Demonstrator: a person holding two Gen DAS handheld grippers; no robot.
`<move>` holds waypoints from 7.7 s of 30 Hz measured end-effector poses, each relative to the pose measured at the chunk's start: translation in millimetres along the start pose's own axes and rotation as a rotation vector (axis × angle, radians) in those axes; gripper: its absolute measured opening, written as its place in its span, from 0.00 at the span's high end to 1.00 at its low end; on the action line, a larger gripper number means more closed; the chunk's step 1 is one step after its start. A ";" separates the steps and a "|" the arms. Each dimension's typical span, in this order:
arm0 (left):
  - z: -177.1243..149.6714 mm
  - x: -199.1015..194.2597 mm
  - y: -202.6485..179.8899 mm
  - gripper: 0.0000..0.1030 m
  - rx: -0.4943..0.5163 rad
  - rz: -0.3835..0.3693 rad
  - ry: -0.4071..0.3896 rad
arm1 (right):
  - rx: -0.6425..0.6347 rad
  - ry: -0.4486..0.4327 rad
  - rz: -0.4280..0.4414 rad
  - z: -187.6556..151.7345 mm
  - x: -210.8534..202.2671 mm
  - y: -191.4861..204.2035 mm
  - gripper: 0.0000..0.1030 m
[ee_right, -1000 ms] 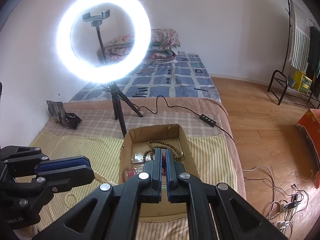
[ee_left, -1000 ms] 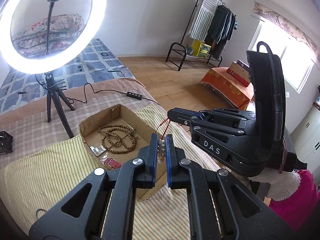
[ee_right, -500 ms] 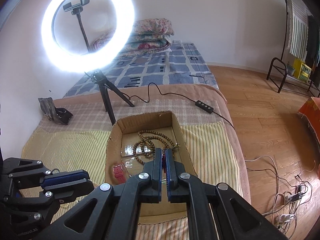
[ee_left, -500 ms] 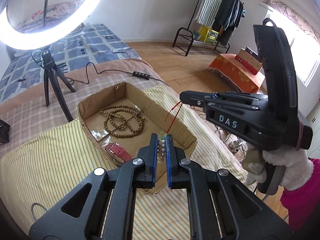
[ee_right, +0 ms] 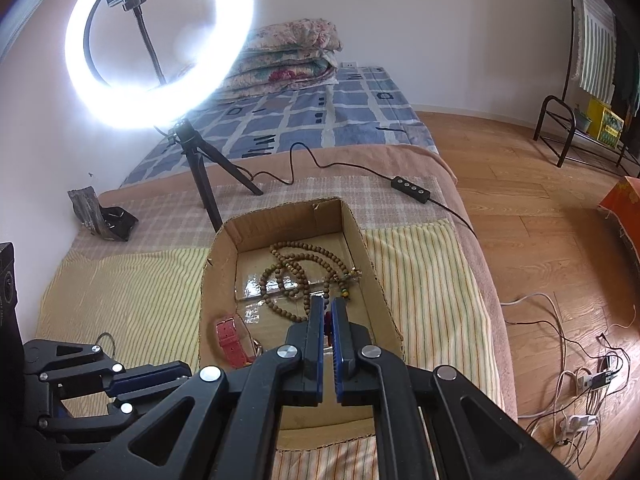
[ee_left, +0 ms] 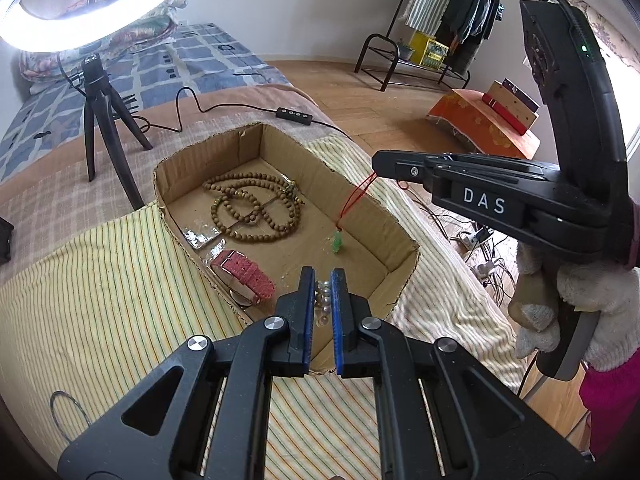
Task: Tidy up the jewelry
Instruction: 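Open the left tool over the box to drop the pearls while the right tool releases the pendant, then withdraw both open tools from the box back over the bedsheet, then move the left tool to the blue bangle while the right tool closes on a pearl earring, then close the left tool on the blue bangle's rim while the right tool holds the earring, then carry the bangle with the left tool while the right tool carries the earring over the box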
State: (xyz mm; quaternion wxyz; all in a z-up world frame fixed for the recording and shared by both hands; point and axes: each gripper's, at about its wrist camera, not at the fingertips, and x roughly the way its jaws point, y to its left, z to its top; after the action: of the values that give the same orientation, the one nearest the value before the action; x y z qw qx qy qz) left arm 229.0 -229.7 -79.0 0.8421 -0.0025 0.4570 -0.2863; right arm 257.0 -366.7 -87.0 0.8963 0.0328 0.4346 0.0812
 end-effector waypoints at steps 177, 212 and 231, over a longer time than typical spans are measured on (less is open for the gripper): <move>-182.6 -58.4 257.9 0.22 -0.166 0.584 -0.040 | -0.413 0.279 0.281 -182.2 65.1 252.0 0.94; -186.0 -55.5 261.7 0.29 -0.223 0.468 -0.015 | -0.406 0.270 0.284 -178.8 55.8 250.7 0.94; -154.6 -84.8 213.1 0.29 -0.179 0.390 -0.109 | -0.329 0.105 0.259 -142.9 5.9 219.5 0.94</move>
State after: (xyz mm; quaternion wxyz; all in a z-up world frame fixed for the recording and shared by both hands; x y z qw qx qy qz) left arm 176.6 29.4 -160.5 0.9015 -0.0040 0.4262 -0.0757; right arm 122.8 -151.3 -151.7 0.8478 -0.0625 0.4540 0.2669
